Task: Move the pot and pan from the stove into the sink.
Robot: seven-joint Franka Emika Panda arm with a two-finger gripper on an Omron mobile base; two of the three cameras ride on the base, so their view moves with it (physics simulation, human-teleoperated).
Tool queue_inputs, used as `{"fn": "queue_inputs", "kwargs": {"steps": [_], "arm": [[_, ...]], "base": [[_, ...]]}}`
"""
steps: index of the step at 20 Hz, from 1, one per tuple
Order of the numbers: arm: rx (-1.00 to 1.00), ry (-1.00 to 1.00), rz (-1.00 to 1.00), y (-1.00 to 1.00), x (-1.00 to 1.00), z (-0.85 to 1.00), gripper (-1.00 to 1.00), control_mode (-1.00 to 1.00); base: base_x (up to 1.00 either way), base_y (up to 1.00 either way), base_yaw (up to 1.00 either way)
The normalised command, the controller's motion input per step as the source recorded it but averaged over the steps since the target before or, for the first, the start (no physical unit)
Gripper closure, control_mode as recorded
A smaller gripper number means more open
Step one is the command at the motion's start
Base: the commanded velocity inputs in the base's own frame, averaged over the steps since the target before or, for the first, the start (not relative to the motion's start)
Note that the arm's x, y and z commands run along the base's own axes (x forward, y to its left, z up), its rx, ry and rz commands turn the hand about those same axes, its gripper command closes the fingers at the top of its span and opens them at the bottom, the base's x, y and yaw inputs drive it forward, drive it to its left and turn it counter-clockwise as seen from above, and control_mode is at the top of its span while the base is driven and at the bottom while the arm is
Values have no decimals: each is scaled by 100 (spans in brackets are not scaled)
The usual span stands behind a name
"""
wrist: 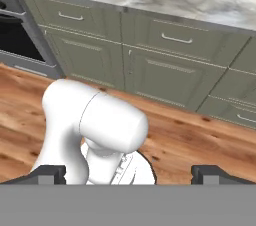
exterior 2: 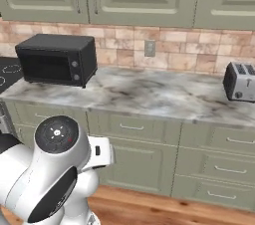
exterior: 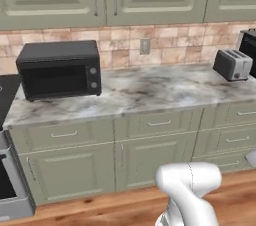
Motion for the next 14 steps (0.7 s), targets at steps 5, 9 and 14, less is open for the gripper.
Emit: {"fn": "queue_inputs", "kwargs": {"steps": [5, 9, 14], "arm": [[0, 0, 0, 0, 0, 0, -100, 100], [0, 0, 0, 0, 0, 0, -100, 100], [0, 0, 0, 0, 0, 0, -100, 100]], "base": [[5, 75, 5], [6, 75, 6], [5, 76, 6]]}}
